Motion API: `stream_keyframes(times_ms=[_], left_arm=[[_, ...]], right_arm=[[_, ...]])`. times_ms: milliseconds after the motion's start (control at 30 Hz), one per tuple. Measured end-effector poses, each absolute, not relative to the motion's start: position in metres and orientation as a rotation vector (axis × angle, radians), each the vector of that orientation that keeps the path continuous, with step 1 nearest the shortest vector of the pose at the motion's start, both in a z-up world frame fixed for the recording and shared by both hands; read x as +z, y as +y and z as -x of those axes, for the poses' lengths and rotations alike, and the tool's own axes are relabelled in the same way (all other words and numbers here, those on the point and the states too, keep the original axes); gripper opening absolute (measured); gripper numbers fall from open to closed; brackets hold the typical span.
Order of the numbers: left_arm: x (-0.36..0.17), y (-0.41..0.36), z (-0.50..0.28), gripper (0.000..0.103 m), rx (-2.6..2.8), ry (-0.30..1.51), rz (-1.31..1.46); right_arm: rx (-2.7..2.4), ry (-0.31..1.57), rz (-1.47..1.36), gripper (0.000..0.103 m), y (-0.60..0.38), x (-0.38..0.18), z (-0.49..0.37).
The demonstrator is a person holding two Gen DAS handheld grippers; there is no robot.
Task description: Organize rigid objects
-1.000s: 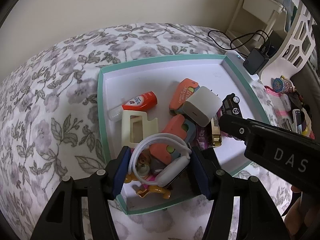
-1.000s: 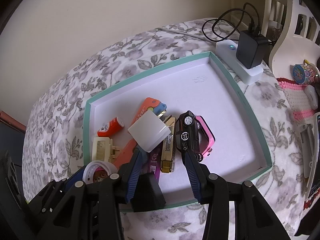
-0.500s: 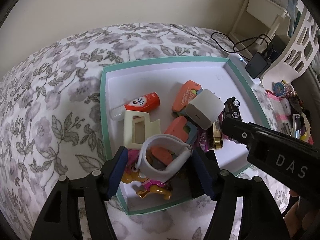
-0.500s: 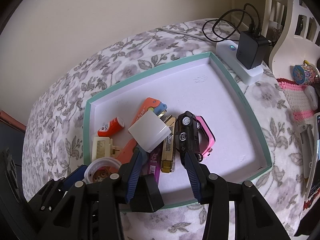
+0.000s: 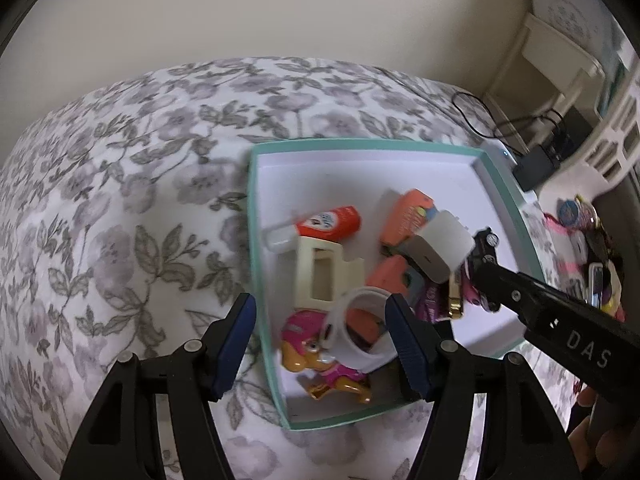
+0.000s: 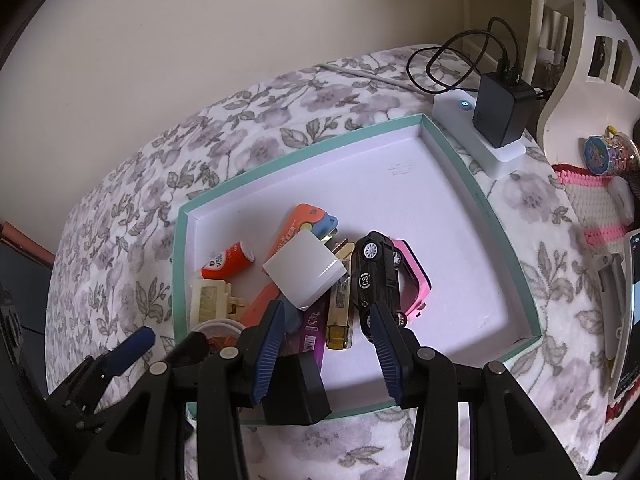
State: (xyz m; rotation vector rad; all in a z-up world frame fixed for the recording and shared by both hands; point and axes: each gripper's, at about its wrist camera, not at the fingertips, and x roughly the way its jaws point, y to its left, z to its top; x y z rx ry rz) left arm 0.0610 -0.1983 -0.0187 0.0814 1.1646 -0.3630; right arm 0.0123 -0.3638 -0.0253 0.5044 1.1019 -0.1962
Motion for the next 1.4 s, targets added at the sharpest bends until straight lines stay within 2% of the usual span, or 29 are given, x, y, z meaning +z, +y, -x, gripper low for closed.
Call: stream_keyframes(times_ms=[433, 467, 567, 600, 667, 733, 767, 833, 867, 1400], left_arm=[[-0.017, -0.171, -0.077, 0.069, -0.236, 1.163, -0.04], [-0.017, -0.168, -0.078, 0.071, -0.219, 1.161, -0.041], [-0.018, -0.16, -0.082, 0.087, -0.174, 1.155, -0.046], [-0.018, -0.157, -0.082, 0.087, -0.166, 1.152, -0.04], [-0.018, -0.15, -0.084, 0.088, -0.149, 1.147, -0.026], [-0.016, -0.143, -0.085, 0.094, -0.126, 1.131, -0.025], [-0.015, -0.14, -0.085, 0.097, -0.111, 1.121, -0.029], [-0.012, -0.132, -0.085, 0.097, -0.085, 1.105, -0.027], [-0.011, -0.127, -0.084, 0.097, -0.078, 1.102, -0.02], [0.019, -0.084, -0.062, 0.097, -0.054, 1.049, 0.047]], right_arm=[[-0.164, 1.109, -0.479, 0.048, -0.353, -0.026, -0.017], [-0.162, 1.109, -0.471, 0.048, -0.351, -0.025, -0.018], [-0.159, 1.109, -0.435, 0.05, -0.345, -0.024, -0.02], [-0.158, 1.108, -0.426, 0.052, -0.344, -0.024, -0.021], [-0.157, 1.099, -0.42, 0.066, -0.341, -0.023, -0.021], [-0.137, 1.08, -0.425, 0.074, -0.338, -0.02, -0.021], [-0.132, 1.069, -0.425, 0.086, -0.337, -0.019, -0.02], [-0.128, 1.05, -0.408, 0.101, -0.332, -0.017, -0.019], [-0.131, 1.045, -0.398, 0.103, -0.33, -0.016, -0.019], [-0.105, 0.986, -0.301, 0.103, -0.302, 0.001, -0.001]])
